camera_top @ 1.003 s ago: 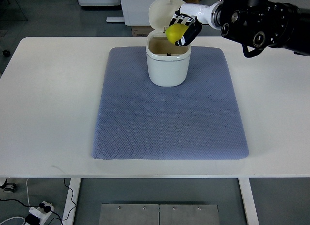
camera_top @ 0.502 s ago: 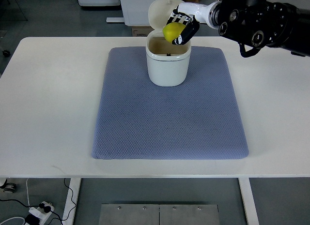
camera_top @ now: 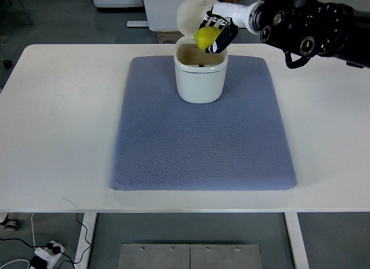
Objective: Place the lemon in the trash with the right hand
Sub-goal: 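Open the right hand fingers to drop the lemon into the bin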
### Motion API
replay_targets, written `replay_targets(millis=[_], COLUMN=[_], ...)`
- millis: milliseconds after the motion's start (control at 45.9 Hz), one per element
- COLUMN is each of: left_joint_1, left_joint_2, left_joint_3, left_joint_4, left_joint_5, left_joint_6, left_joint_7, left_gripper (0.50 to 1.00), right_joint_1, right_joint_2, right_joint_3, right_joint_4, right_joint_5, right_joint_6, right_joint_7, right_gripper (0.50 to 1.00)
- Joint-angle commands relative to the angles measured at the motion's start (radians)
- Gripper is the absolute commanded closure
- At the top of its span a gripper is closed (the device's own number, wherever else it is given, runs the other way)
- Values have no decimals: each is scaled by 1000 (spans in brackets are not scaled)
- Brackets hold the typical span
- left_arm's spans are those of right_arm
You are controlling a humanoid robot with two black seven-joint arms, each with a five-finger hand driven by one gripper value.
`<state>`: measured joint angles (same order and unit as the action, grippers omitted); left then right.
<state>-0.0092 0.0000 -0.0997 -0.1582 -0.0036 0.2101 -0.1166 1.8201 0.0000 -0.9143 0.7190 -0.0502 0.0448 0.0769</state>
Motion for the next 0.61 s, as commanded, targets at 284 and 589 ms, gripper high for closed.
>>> replay_targets(millis=[284, 589], left_joint_1=[0, 0], left_joint_2=[0, 0], left_joint_3=[0, 0], left_joint_4=[0, -1], left_joint_5=[0, 1], left_joint_6=[0, 0], left_joint_7=[0, 0], left_gripper=[500, 500], right_joint_1=[-1, 1], right_joint_2=[0, 0], right_joint_3=[5, 5], right_joint_4=[2, 5], right_joint_5=[-4, -7], right_joint_6=[0, 1], right_joint_7=[1, 3], right_gripper=[716, 655])
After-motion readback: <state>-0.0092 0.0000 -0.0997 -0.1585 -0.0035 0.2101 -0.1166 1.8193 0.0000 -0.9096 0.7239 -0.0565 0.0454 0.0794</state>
